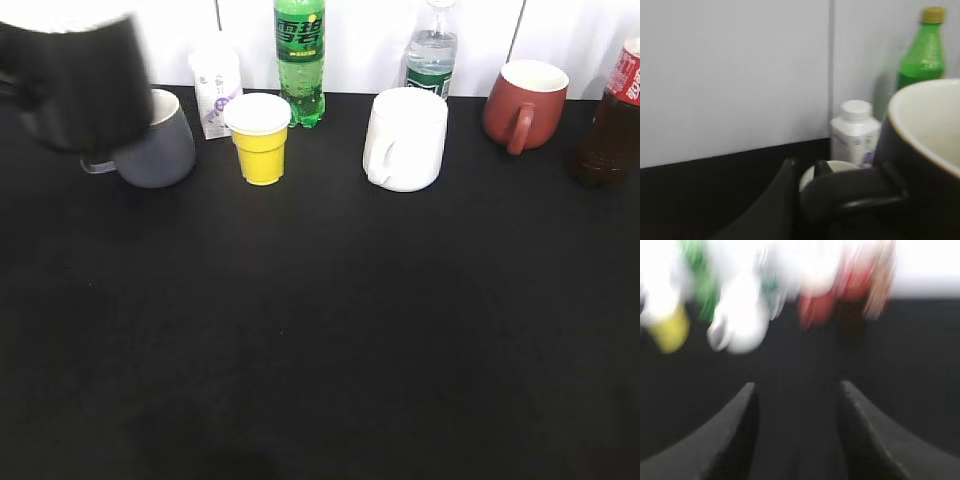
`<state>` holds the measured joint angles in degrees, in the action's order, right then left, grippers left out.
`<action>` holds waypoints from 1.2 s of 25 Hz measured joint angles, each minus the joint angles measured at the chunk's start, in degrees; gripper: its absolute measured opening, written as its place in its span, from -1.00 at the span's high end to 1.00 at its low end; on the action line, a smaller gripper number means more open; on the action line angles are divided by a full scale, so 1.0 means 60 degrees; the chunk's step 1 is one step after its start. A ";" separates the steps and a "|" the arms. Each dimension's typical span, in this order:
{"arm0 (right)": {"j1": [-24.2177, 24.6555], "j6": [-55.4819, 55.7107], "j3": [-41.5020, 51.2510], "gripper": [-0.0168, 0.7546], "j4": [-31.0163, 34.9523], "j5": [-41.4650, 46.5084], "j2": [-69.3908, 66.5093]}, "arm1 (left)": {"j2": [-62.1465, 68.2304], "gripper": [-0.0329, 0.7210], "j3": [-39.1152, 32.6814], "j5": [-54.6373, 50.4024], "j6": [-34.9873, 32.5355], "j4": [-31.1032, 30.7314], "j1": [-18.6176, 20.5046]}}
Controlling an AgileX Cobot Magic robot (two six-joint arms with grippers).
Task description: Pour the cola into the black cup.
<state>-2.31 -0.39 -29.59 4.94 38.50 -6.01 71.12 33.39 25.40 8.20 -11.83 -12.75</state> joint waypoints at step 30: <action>0.1010 0.0065 -0.2992 -0.59 -0.0559 -1.6916 -1.9023 | 0.3112 0.75 -0.0008 0.3433 0.0513 -0.0197 -0.1311</action>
<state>3.76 0.00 -47.54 1.59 -63.00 -120.15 89.79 33.34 46.00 11.28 -13.01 -20.62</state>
